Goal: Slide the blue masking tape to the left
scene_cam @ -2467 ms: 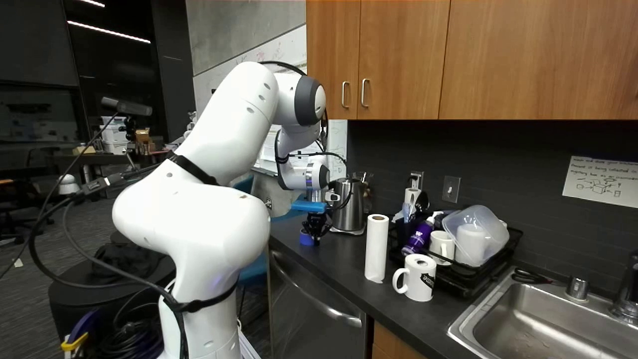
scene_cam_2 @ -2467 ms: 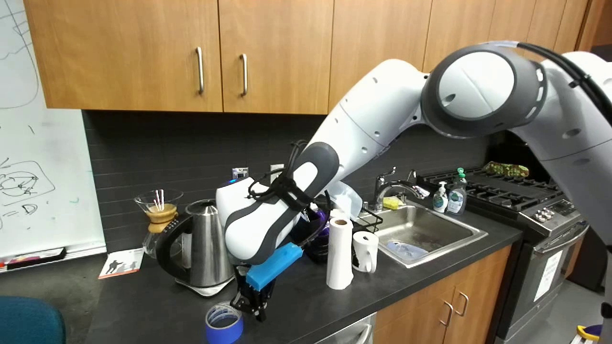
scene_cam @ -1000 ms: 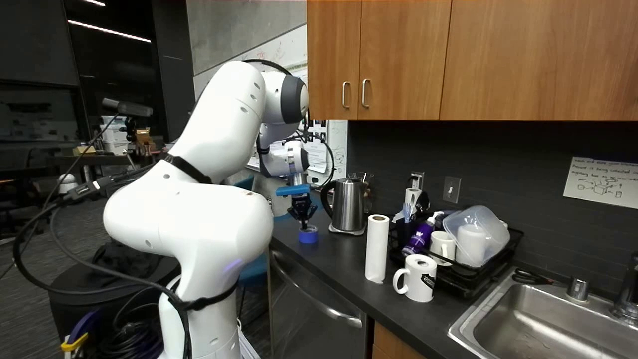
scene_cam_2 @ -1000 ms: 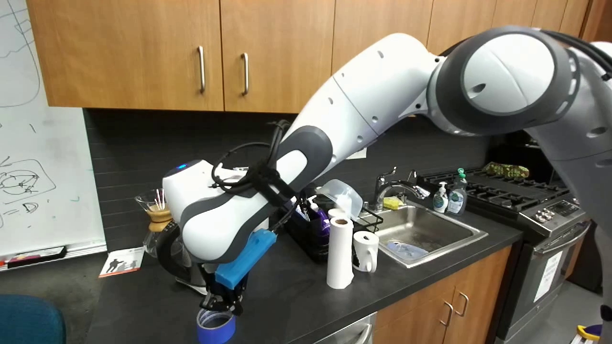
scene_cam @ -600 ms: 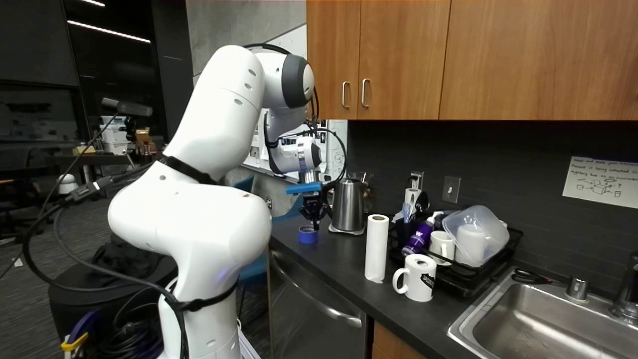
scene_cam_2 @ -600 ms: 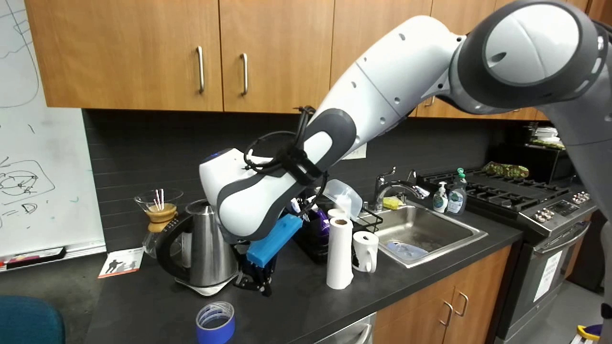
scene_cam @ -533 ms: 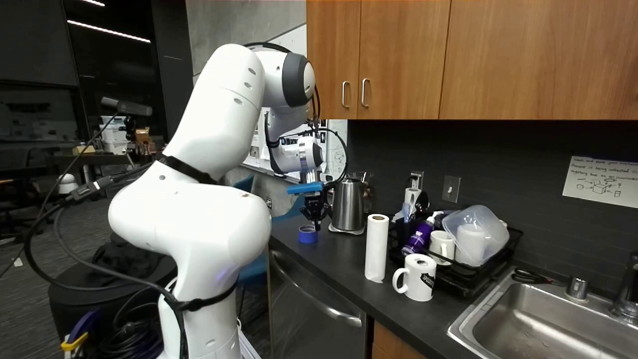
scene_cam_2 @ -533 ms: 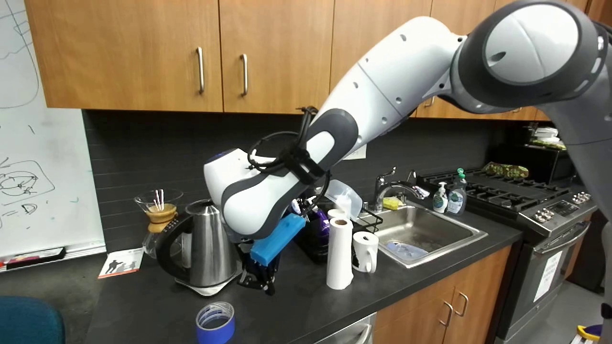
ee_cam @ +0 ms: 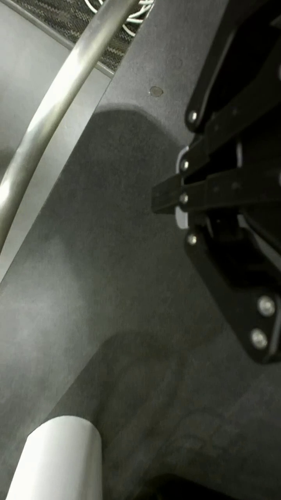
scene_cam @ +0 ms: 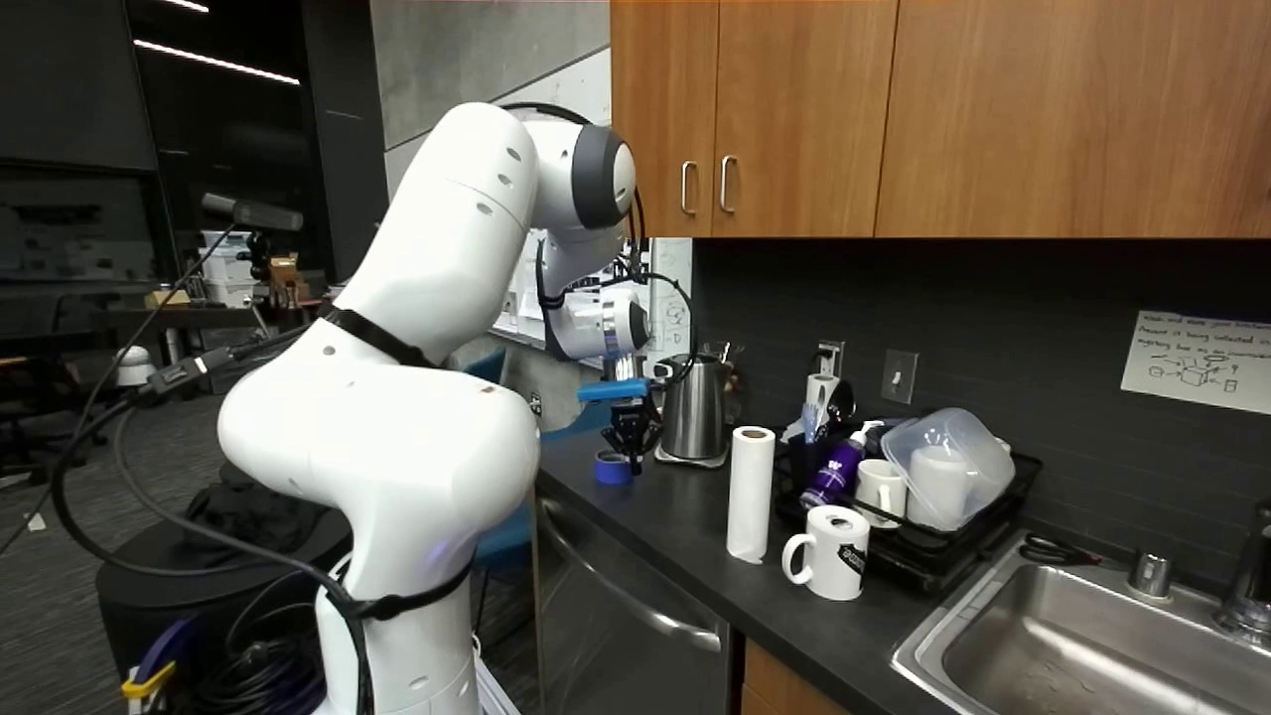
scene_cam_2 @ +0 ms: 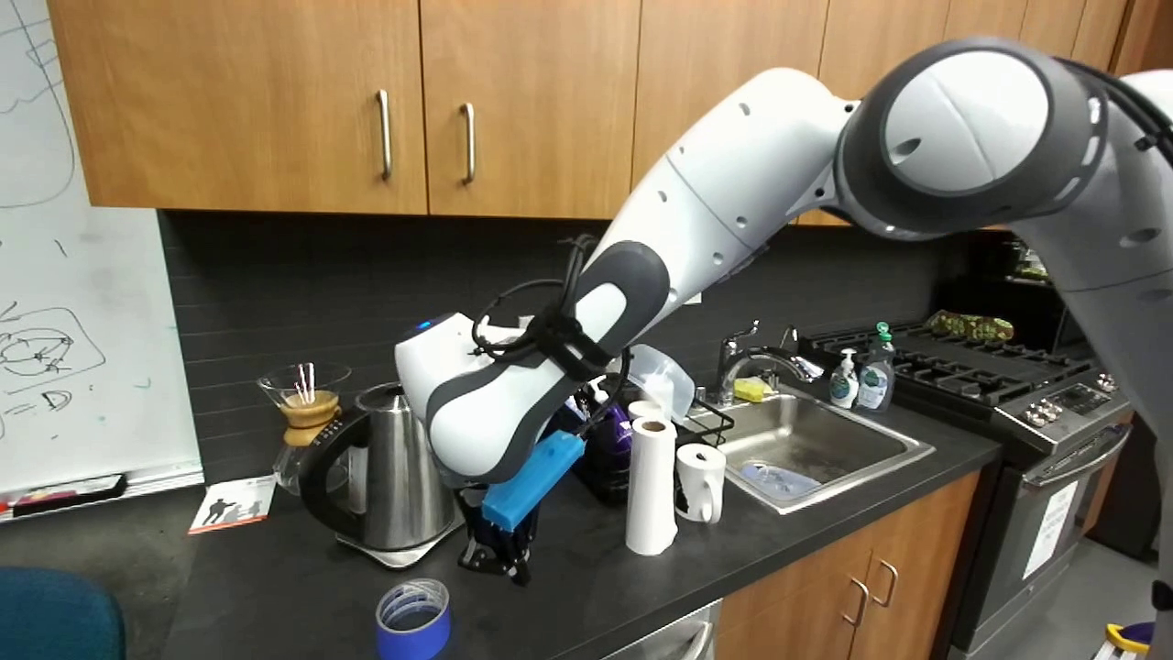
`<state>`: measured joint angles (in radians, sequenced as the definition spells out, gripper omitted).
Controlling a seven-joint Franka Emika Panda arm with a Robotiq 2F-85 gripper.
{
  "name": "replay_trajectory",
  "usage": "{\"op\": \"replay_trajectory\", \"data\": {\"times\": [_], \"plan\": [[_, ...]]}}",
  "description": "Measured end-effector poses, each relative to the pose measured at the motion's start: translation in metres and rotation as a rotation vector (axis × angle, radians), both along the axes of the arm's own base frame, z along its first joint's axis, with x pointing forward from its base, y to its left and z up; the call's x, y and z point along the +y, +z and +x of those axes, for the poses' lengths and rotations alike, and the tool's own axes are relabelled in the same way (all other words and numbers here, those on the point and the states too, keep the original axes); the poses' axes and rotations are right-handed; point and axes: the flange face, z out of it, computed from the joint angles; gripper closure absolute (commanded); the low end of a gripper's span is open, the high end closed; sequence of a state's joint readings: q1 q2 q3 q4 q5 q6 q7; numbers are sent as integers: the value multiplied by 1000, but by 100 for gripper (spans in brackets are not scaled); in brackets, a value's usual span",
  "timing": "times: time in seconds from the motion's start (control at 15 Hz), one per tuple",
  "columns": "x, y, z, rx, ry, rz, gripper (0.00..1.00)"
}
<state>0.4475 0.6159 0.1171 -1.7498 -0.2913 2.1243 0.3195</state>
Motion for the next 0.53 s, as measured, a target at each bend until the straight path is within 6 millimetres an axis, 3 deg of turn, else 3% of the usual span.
{"op": "replay_trajectory", "data": {"times": [0.27,0.53], "plan": [[8,-32,12,15,2,4,100],[25,-50,24,13,36,14,100]]}}
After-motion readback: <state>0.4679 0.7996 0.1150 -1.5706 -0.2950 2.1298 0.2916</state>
